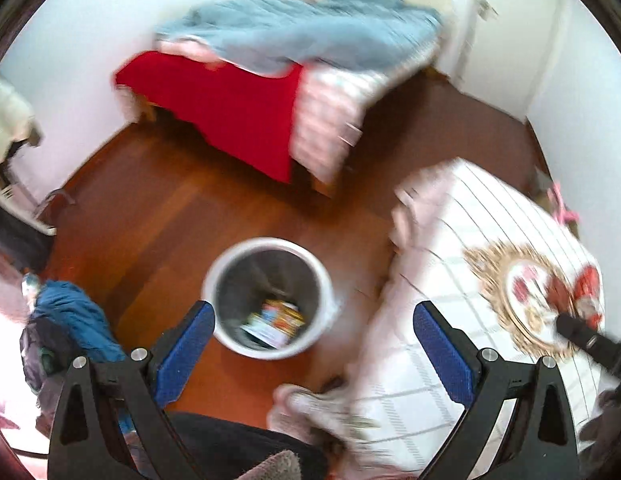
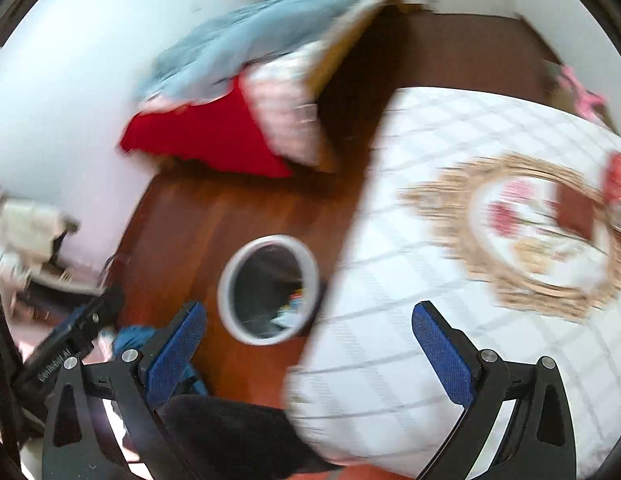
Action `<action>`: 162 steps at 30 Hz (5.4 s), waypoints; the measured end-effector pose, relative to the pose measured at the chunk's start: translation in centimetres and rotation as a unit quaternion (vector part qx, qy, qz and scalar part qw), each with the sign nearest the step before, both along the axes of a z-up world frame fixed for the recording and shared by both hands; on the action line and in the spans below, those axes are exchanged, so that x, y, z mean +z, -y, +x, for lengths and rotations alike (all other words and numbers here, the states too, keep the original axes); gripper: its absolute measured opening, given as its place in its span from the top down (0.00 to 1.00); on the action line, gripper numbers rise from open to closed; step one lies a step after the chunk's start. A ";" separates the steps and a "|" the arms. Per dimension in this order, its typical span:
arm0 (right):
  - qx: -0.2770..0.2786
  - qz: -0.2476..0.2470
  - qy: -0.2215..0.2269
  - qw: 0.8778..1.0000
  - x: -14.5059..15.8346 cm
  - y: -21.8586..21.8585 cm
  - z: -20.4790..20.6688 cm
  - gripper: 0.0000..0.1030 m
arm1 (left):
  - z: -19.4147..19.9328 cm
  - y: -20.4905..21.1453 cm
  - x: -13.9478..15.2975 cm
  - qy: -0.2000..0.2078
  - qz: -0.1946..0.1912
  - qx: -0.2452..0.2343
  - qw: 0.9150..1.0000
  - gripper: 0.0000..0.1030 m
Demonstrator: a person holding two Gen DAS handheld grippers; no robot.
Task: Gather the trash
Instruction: 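Swing both open tools back from the bin toward the table, then grasp the red Coca-Cola can with the right tool, then close the left tool on the clear plastic lid while the right tool holds the can, then carry the lid and can over the bin and open both tools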
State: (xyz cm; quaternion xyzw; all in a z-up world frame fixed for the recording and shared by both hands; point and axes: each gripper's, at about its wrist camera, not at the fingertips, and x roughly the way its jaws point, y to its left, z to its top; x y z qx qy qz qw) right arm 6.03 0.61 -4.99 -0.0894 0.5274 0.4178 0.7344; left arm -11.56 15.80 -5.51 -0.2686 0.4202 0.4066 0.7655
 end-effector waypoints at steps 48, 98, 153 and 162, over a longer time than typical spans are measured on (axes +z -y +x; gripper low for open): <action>-0.212 -0.144 -0.030 0.966 -10.0 15.4 35.4 0.21 | 36.7 16.3 -8.8 -0.071 -0.020 -0.318 0.945 1.00; -0.300 -0.079 -0.018 0.950 -10.5 29.9 21.1 0.21 | 31.9 25.5 -12.2 -0.061 -0.053 -0.377 0.923 0.52; 0.124 -0.151 -0.108 0.975 -24.1 -27.4 -5.8 0.21 | -7.1 -18.7 -18.5 -0.007 -0.203 0.035 0.979 0.58; 0.126 -0.162 -0.121 0.971 -26.3 -31.3 -4.9 0.00 | -9.4 -20.0 -17.4 -0.009 -0.180 0.080 0.980 0.01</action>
